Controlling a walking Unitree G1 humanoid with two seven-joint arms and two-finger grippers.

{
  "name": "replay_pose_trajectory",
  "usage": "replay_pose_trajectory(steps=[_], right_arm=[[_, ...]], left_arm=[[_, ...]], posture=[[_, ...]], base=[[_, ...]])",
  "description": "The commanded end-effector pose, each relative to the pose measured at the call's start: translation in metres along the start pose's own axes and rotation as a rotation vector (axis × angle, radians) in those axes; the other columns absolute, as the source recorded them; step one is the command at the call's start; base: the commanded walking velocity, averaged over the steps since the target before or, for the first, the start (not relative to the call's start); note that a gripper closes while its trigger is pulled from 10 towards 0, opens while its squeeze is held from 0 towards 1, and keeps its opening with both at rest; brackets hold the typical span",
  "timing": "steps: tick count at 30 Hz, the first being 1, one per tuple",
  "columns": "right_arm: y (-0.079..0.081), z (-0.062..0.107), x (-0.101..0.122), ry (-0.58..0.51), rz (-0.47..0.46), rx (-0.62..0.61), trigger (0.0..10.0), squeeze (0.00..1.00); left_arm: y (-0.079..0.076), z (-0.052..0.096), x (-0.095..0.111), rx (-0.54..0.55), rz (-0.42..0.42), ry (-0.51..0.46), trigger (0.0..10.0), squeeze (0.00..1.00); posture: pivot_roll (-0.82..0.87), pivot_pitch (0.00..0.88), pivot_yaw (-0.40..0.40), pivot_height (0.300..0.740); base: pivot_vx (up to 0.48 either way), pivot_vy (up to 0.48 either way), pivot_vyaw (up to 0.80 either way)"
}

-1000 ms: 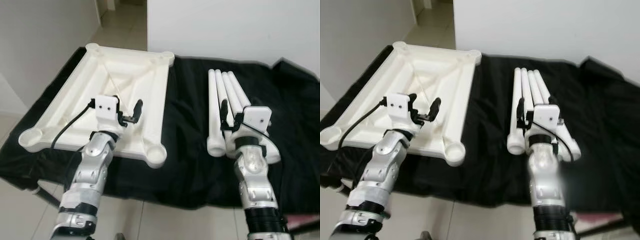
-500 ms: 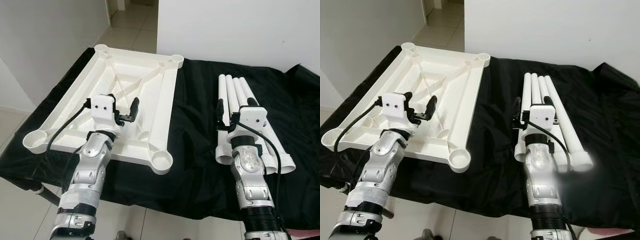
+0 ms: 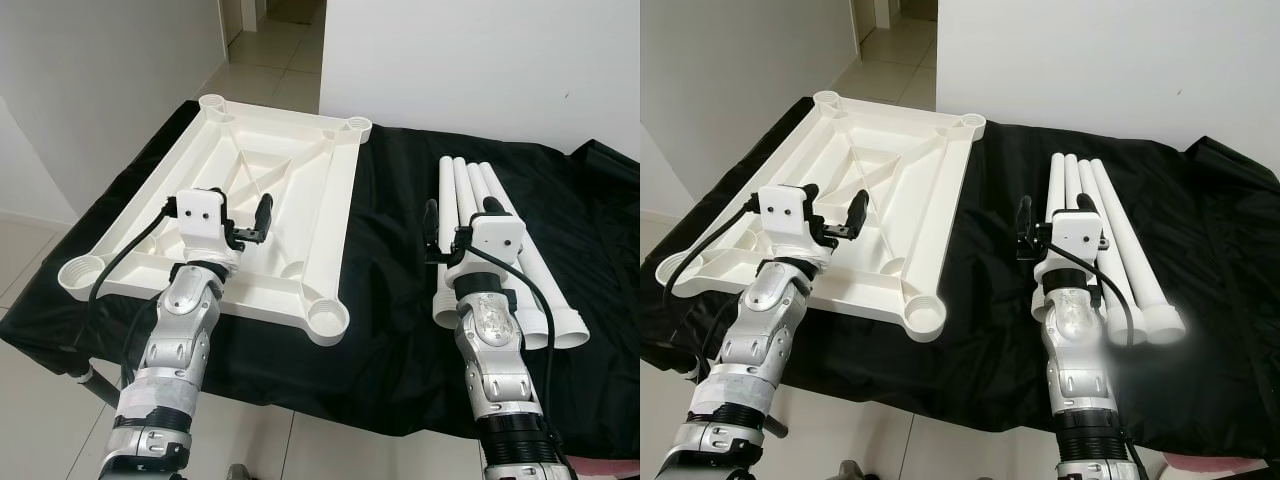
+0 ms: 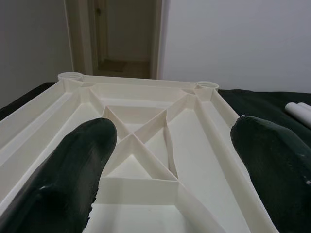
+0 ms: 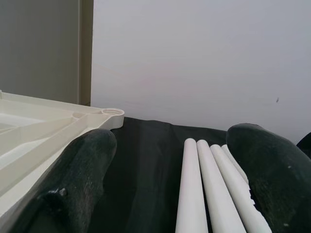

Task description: Building children table

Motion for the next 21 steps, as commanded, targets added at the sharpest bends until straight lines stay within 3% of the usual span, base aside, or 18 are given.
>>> replay_pose_trajectory(steps=[1,10,13,21], right_arm=[[-0.0028,0.0012,-0.0053,0.021,0.002,-0.012,10.0,0.00],[-0.0027,0.0019,-0.0071,0.031,0.004,-0.007,10.0,0.00],[-0.0013,0.0030,-0.0062,0.024,0.000,0.008,10.0,0.00],[0.0013,0.0038,-0.0043,0.015,0.007,0.025,10.0,0.00]], left_arm=[[-0.0015,0.0013,-0.0043,-0.008,0.016,0.013,10.0,0.00],[0.0005,0.0014,-0.0073,-0.002,0.028,0.022,10.0,0.00],[0.0007,0.0026,-0.0093,0.004,0.034,0.028,10.0,0.00],[-0.0001,0.0040,-0.0100,0.005,0.034,0.030,10.0,0.00]], posture=[[-0.06,0.053,-0.013,0.740],[-0.06,0.047,-0.019,0.740],[-0.06,0.048,-0.023,0.740],[-0.06,0.049,-0.030,0.740]], base=[[0.000,0.000,-0.62],[0.000,0.000,-0.78],[0.000,0.304,-0.55],[0.000,0.403,0.00]])
Point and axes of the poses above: a point about 5 cm out from each wrist's last joint towards the gripper, its own z axis pointing back from the gripper into the wrist, its own x axis along the axis of the wrist's last joint, y = z × x, the point moved 5 cm from there along -z, pointing out of the wrist towards the gripper, and after that the axes turned 15 degrees about -z, right-handed, at the moved point
